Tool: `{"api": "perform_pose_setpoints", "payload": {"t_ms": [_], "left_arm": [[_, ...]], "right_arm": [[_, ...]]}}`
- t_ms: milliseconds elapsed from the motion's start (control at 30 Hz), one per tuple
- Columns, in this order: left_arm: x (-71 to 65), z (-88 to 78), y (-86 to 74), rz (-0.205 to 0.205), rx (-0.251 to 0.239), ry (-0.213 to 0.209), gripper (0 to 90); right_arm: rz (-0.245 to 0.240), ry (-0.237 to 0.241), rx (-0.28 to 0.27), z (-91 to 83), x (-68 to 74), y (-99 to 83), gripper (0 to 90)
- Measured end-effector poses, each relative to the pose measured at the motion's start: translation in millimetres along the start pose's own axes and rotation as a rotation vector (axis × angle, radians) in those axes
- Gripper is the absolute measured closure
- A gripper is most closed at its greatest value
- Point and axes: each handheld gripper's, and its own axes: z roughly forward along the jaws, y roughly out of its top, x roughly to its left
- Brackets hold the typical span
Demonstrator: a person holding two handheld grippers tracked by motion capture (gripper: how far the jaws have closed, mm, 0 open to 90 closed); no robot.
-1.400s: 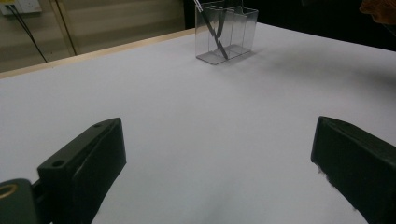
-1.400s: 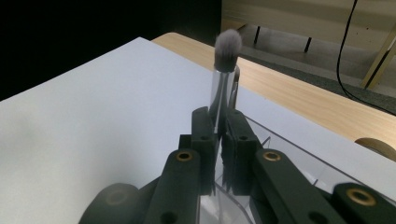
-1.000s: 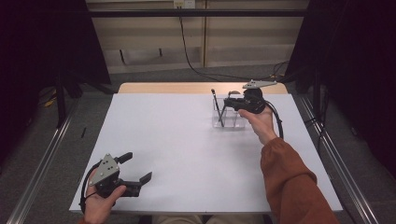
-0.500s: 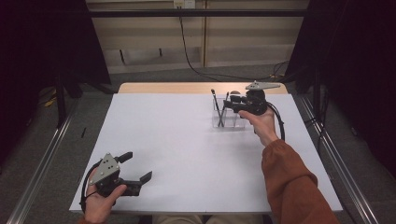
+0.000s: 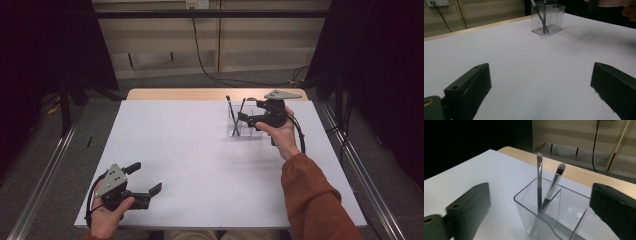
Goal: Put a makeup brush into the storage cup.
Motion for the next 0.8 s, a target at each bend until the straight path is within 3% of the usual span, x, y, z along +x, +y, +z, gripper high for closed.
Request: {"api": "perform_pose_setpoints", "payload": {"t_ms": [200, 300, 533, 800], "left_arm": [[-0.5, -1.5, -0.1, -0.008, -0.008, 0.005, 3.1], [-1.6, -0.2, 0.3, -0.007, -0.008, -0.002, 3.1], [-1.1, 1.2, 0.3, -0.006, -0.008, -0.008, 3.1], [-1.5, 0.2, 0.4, -0.012, -0.01, -0.002, 3.1]], "right_arm": [[-0.02, -0.002, -0.005, -5.7, 2.7, -2.4, 0.6], [0.0, -0.009, -0.014, -8.7, 3.2, -2.3, 0.6], [-0.031, -0.045, -0.02, -18.7, 7.5, -11.4, 0.8], [-0.006, -0.046, -0.038, -28.7, 6.9, -21.3, 0.8]]}}
